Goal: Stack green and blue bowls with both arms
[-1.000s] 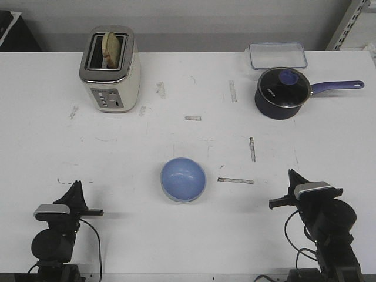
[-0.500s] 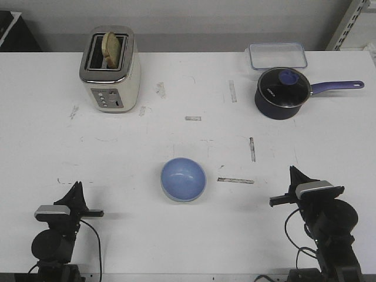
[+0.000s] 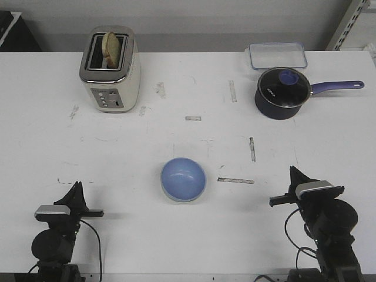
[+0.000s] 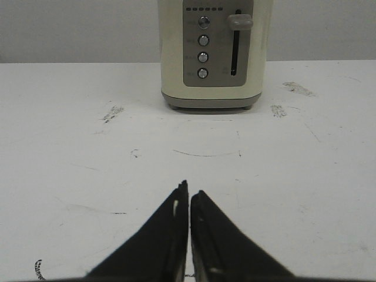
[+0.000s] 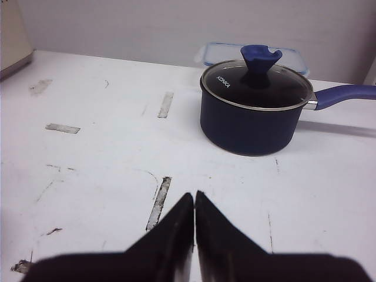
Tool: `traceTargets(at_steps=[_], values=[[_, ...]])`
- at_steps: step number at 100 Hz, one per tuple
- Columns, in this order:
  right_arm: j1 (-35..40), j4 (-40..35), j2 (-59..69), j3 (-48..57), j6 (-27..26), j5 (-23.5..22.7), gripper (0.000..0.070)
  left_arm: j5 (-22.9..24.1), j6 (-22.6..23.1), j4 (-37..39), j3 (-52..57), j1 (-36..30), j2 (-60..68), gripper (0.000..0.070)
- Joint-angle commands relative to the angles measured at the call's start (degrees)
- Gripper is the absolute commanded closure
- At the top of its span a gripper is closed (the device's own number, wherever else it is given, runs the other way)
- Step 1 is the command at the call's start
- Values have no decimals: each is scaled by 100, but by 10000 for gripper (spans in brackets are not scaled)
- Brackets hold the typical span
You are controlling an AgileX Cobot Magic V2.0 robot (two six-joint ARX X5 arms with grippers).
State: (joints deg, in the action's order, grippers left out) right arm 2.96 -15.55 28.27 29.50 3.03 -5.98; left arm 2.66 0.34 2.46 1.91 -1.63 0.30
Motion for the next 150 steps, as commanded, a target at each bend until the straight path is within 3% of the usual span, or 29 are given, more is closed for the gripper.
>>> traceTargets(at_steps=[1, 22, 53, 79, 150], values=[[9, 68, 28, 11, 20, 0, 700, -9, -37, 59, -122, 0, -11, 699], [-129, 205, -144, -136, 249, 7, 700, -9, -35, 61, -122, 0, -11, 699], [-560, 1550, -1432, -1786, -72, 48, 700, -9, -35, 59, -122, 0, -11, 699], [-562, 1576, -2872, -2889, -527, 328, 700, -9, -35, 59, -122, 0, -11, 699], [-584, 1390, -2822, -2879, -769, 365, 700, -9, -35, 57, -118, 2, -11, 699]])
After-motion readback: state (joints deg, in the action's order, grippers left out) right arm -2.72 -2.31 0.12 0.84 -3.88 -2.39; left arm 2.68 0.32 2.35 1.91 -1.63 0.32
